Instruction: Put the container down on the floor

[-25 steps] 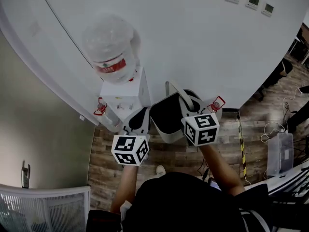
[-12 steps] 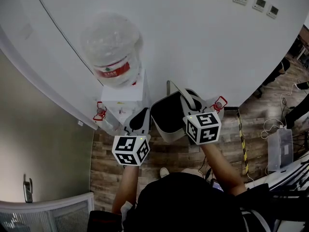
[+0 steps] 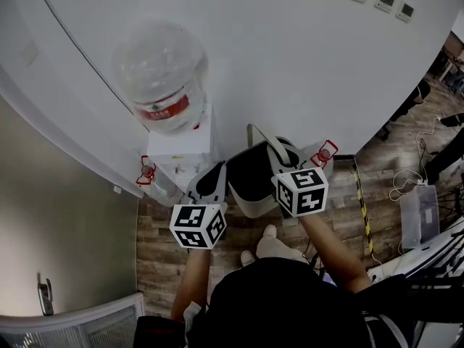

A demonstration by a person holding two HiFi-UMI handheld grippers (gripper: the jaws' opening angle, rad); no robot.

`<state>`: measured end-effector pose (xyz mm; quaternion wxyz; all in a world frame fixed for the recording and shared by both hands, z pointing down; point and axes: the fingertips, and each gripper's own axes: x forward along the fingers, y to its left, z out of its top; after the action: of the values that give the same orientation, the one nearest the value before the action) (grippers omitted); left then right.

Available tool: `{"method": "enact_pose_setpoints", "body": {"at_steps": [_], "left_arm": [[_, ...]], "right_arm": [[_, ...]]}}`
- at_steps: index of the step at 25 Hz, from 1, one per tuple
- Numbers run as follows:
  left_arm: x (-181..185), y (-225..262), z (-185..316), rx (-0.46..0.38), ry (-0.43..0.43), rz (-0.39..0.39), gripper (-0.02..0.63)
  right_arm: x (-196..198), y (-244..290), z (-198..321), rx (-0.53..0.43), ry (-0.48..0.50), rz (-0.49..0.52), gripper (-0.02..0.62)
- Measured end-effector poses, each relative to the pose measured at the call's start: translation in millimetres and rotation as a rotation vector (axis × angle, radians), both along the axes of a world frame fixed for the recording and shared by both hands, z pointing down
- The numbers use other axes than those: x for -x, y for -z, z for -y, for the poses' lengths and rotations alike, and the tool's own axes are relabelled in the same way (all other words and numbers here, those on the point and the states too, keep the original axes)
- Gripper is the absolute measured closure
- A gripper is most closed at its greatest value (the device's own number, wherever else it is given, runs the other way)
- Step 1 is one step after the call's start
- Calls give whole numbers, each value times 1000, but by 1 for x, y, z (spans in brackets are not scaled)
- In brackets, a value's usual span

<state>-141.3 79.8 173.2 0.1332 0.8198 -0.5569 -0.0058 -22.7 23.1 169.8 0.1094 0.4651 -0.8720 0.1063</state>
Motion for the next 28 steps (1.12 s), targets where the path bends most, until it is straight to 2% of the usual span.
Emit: {"method": "enact_pose_setpoints", "body": {"at_steps": [11,28], "left_arm": [[-9,2,40,3,12,-4,591],[-46,-12,127,42,40,7,591]], "right_arm": [[-12,0,39,11,1,15,566],[-33,-20,127,56,54,29,565]]}}
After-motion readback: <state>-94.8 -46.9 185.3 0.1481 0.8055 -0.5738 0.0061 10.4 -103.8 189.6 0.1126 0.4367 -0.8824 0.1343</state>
